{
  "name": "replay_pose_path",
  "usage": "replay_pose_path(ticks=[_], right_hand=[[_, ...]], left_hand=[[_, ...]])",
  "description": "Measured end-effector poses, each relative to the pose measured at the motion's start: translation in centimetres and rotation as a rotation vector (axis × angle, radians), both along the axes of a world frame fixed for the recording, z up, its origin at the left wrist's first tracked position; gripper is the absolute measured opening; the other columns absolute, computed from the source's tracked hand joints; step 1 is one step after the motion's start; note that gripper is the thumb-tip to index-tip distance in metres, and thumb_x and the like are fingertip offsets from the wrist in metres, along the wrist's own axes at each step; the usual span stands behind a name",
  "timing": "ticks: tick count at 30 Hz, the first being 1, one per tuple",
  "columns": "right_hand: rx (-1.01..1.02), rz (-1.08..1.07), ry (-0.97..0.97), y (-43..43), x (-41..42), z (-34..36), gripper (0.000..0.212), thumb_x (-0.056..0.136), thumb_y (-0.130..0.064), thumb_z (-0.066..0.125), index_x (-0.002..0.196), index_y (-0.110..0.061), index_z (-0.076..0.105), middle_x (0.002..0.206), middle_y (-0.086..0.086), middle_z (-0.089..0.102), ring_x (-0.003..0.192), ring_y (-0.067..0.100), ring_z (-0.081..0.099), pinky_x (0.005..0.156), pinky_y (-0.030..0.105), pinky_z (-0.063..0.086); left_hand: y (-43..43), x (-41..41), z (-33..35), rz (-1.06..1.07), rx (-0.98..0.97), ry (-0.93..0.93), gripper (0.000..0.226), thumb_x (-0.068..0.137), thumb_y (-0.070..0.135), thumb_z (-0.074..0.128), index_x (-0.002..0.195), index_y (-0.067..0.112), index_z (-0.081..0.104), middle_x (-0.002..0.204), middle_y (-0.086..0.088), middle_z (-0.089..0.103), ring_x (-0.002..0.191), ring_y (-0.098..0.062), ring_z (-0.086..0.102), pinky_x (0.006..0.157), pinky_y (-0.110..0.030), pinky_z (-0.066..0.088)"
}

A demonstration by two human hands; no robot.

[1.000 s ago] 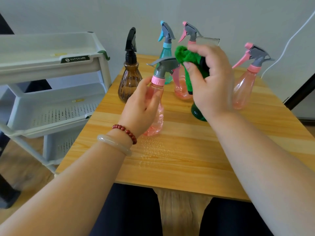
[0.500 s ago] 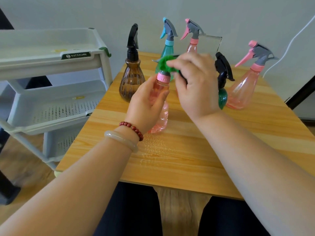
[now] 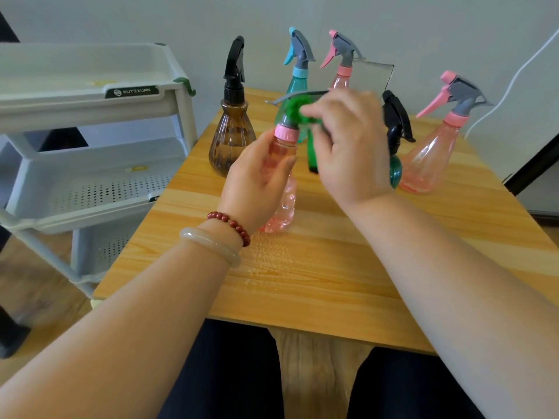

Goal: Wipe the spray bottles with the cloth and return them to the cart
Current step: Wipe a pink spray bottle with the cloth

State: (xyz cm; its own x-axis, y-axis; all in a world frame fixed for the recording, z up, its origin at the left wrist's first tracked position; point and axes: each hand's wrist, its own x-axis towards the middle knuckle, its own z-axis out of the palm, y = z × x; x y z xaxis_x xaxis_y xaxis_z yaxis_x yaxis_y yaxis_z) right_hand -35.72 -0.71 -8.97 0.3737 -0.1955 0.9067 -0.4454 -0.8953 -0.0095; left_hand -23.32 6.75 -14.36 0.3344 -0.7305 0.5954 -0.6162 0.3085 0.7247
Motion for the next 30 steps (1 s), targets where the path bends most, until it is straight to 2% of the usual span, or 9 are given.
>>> replay_pose_path(ticks=[3, 8, 13, 17, 23, 27, 30], right_hand=[[0.08, -0.094, -0.109, -0.3, 0.2, 0.6, 0.015, 0.083, 0.001, 0.063, 0.094, -0.004, 0.072, 0.094, 0.011, 0.068, 0.09, 0.035, 0.06, 0.079, 0.02, 0.033], [0.039, 0.048, 0.027, 0.5, 0.7, -0.9, 0.014, 0.085, 0.002, 0.062, 0.095, -0.001, 0.072, 0.091, 0.013, 0.068, 0.087, 0.029, 0.058, 0.083, 0.021, 0.034], [0.104, -0.117, -0.115, -0.7, 0.2, 0.2, 0.014, 0.084, -0.001, 0.062, 0.094, -0.004, 0.072, 0.095, 0.011, 0.067, 0.09, 0.035, 0.06, 0.078, 0.022, 0.034], [0.087, 0.003, -0.01, 0.1, 0.5, -1.4, 0.012, 0.086, -0.001, 0.063, 0.095, -0.001, 0.072, 0.093, 0.013, 0.067, 0.091, 0.032, 0.061, 0.085, 0.024, 0.036], [0.23, -0.145, -0.235, -0.7, 0.3, -0.3, 0.014, 0.086, -0.003, 0.062, 0.097, -0.004, 0.07, 0.096, 0.013, 0.063, 0.093, 0.033, 0.06, 0.079, 0.017, 0.031], [0.167, -0.041, -0.104, 0.4, 1.2, -1.3, 0.014, 0.087, -0.005, 0.061, 0.096, -0.002, 0.071, 0.096, 0.013, 0.065, 0.096, 0.03, 0.061, 0.085, 0.026, 0.04], [0.2, -0.105, -0.171, -0.6, 1.0, -0.2, 0.015, 0.086, -0.005, 0.061, 0.098, -0.005, 0.071, 0.096, 0.013, 0.063, 0.094, 0.031, 0.06, 0.078, 0.019, 0.032]], left_hand=[[-0.2, -0.2, 0.0, 0.013, 0.005, -0.006, 0.037, 0.098, 0.023, 0.057, 0.135, 0.016, 0.053, 0.101, 0.008, 0.059, 0.09, 0.01, 0.054, 0.08, -0.002, 0.039], [-0.1, 0.3, -0.1, 0.016, -0.008, 0.007, 0.029, 0.099, 0.02, 0.056, 0.128, 0.016, 0.057, 0.095, 0.007, 0.062, 0.084, 0.005, 0.057, 0.075, -0.005, 0.041], [-0.4, -0.1, 0.1, 0.011, 0.027, 0.012, 0.034, 0.099, 0.024, 0.056, 0.132, 0.018, 0.054, 0.1, 0.004, 0.063, 0.09, -0.003, 0.059, 0.079, -0.007, 0.044], [-0.4, 0.1, -0.3, 0.006, -0.008, 0.015, 0.031, 0.099, 0.023, 0.056, 0.13, 0.016, 0.056, 0.098, 0.002, 0.065, 0.087, -0.004, 0.06, 0.078, -0.01, 0.046], [-0.7, -0.2, 0.1, 0.0, 0.021, 0.016, 0.035, 0.099, 0.025, 0.056, 0.133, 0.019, 0.054, 0.101, 0.005, 0.064, 0.093, -0.007, 0.061, 0.083, -0.018, 0.049], [-0.6, 0.0, -0.1, 0.007, 0.009, 0.007, 0.034, 0.099, 0.022, 0.056, 0.132, 0.017, 0.055, 0.096, 0.008, 0.062, 0.087, -0.002, 0.059, 0.077, -0.006, 0.043], [-0.6, 0.0, 0.1, 0.005, 0.024, 0.015, 0.031, 0.099, 0.024, 0.055, 0.13, 0.018, 0.056, 0.095, 0.012, 0.061, 0.089, -0.003, 0.059, 0.077, -0.007, 0.044]])
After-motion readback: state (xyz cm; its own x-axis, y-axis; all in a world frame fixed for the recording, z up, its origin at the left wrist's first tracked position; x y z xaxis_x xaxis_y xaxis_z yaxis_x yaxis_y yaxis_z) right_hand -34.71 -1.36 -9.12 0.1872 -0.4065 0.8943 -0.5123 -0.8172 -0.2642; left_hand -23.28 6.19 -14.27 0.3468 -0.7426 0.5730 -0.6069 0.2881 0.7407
